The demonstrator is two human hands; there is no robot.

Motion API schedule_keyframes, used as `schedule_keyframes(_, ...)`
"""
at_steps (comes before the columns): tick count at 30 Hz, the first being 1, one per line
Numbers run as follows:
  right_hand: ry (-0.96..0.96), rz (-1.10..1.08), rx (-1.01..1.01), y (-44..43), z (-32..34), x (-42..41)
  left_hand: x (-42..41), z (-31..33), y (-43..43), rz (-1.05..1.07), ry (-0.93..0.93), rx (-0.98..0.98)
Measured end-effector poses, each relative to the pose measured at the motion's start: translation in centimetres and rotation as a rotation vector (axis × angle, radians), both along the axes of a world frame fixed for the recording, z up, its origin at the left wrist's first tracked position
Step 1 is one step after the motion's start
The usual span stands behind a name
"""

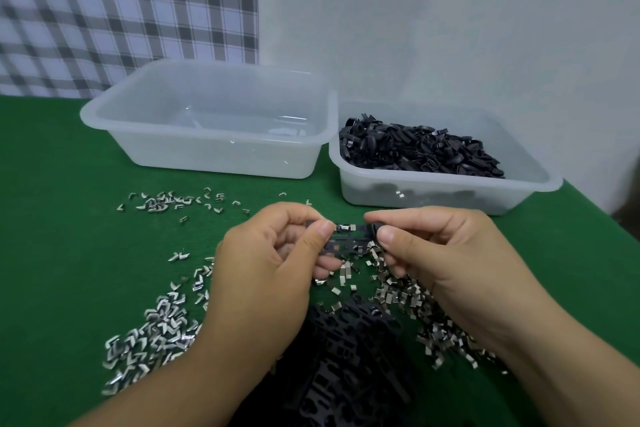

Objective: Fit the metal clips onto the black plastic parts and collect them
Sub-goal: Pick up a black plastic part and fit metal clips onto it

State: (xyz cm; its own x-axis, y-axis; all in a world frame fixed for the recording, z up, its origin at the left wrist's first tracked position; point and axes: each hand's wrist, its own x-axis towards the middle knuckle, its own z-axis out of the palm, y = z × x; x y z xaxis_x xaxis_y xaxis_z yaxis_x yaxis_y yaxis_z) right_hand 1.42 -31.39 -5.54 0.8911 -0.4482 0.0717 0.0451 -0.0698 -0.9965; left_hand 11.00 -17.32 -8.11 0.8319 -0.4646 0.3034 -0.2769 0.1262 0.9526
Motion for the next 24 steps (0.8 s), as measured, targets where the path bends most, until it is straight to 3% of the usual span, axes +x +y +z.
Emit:
schedule_keyframes(14,0.100,0.032,0.020,0.24,-0.26,0.14,-0.07,-0.04,0.12,-0.041,-0.077,0.022)
schedule_keyframes(21,0.133,-0.034,-0.174,0.46,0.18,0.08,-0.22,-0.12,0.12,-0.032,-0.131,0.056)
schedule_keyframes(24,0.083,-0.026,-0.089,0.63,0.33,0.16,-0.08,-0.04,0.17,-0.007,-0.133,0.058)
